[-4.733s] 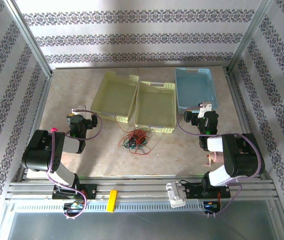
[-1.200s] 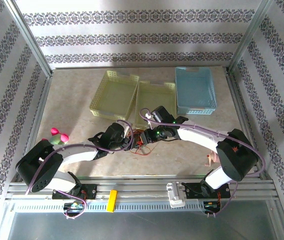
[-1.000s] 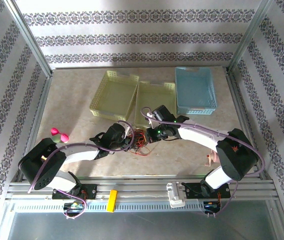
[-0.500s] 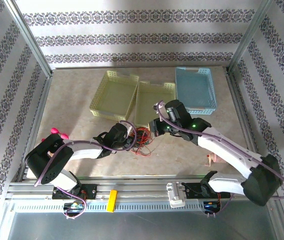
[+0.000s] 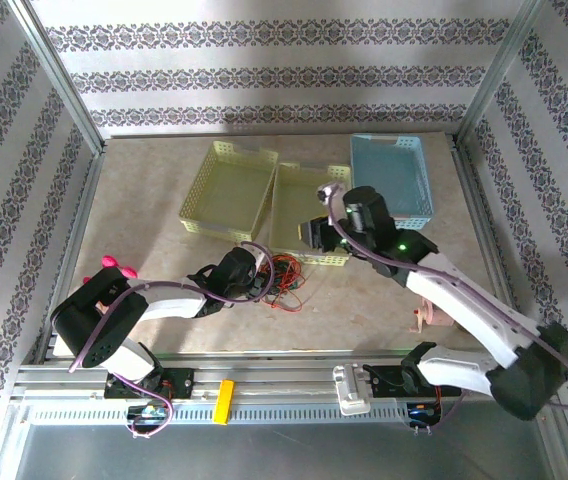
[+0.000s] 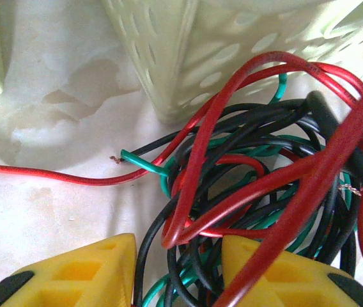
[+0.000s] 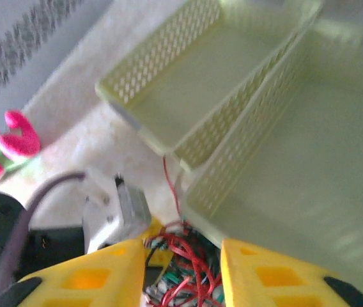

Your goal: Untangle the cables

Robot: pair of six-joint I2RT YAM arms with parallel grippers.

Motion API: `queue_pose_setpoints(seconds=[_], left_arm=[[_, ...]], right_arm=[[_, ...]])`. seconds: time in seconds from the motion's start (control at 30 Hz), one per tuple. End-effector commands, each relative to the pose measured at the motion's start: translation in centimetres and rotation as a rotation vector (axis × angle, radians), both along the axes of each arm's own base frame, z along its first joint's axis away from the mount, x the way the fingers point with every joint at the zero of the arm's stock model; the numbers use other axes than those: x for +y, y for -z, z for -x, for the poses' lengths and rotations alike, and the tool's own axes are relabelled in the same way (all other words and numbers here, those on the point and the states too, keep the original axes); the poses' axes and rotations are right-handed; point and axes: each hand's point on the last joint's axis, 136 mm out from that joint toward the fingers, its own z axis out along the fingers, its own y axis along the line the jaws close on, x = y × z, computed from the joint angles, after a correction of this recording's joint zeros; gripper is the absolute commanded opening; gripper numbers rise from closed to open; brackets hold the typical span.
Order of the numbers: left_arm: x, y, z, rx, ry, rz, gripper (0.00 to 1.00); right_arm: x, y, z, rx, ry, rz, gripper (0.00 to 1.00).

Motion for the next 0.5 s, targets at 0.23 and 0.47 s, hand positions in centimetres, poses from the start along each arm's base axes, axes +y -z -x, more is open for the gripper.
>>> queue_pose_setpoints(seconds=[0.23,0.47], left_arm=[[0.6,1.8,1.4,0.031,0.013,-0.08,0.4],[0.7,1.8,1.3,0.03,0.011,-0.09,0.4]], right_arm=[[1.6,10.3,3.3,0.353,-0.104,0.083,0.47],[1.5,12.4,3.9,0.417,-0.108,0.102,0.45]])
